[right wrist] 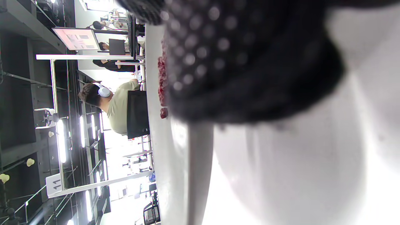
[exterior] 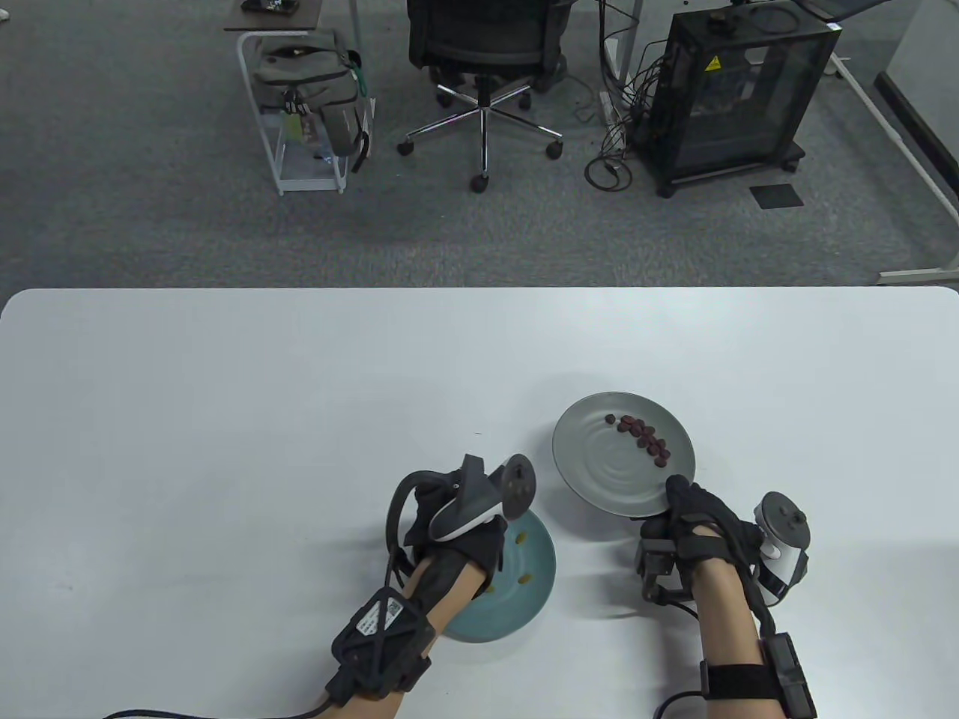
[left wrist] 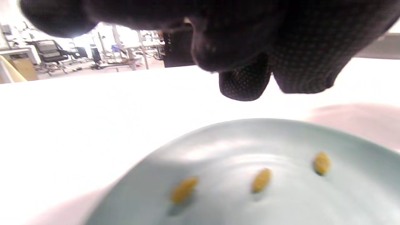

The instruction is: Pick raisins with hand pinch into plate

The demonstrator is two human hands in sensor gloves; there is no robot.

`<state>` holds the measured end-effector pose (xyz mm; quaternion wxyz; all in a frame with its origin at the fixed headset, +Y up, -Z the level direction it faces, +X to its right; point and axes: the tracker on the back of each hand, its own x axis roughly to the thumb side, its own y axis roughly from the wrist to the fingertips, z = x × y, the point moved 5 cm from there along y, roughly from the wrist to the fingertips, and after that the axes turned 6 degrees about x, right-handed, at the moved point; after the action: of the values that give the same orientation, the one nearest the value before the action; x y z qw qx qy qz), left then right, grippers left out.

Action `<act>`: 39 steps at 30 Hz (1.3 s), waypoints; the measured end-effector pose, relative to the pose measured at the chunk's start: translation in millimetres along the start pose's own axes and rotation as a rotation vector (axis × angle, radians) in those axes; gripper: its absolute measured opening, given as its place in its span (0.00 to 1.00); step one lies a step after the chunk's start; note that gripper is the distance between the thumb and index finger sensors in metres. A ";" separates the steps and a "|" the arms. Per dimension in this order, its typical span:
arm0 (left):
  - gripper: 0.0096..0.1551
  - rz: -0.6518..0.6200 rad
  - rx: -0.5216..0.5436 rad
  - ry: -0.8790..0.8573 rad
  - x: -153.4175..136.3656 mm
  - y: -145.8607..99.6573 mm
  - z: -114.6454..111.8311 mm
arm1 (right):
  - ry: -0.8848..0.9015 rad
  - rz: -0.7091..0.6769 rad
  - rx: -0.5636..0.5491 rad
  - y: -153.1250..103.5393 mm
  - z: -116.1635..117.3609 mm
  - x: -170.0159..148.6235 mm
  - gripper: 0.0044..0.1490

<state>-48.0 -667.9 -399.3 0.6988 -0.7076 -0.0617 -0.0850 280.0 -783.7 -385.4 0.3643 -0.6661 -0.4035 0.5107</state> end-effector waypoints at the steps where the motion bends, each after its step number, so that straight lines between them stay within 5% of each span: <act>1: 0.26 0.020 0.022 -0.005 -12.6 -5.6 4.1 | -0.002 0.000 -0.002 -0.1 -0.4 -0.2 0.35; 10: 0.29 0.137 0.157 -0.036 -96.8 -43.9 9.1 | -0.026 0.033 -0.045 1.0 -8.8 -4.2 0.34; 16: 0.29 0.169 0.222 -0.014 -126.9 -54.6 -1.5 | -0.048 0.087 -0.126 -1.1 -21.2 -12.3 0.35; 30: 0.30 0.158 0.228 -0.076 -141.4 -61.3 -13.6 | -0.181 0.127 -0.269 -2.9 -44.1 -12.6 0.34; 39: 0.30 0.140 0.245 -0.090 -136.6 -66.1 -10.1 | -0.458 0.119 -0.413 -11.0 -57.5 6.9 0.31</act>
<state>-195.6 -672.7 -362.8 0.7807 -0.6226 -0.0533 0.0042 335.3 -777.1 -365.8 0.0903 -0.6160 -0.5305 0.5753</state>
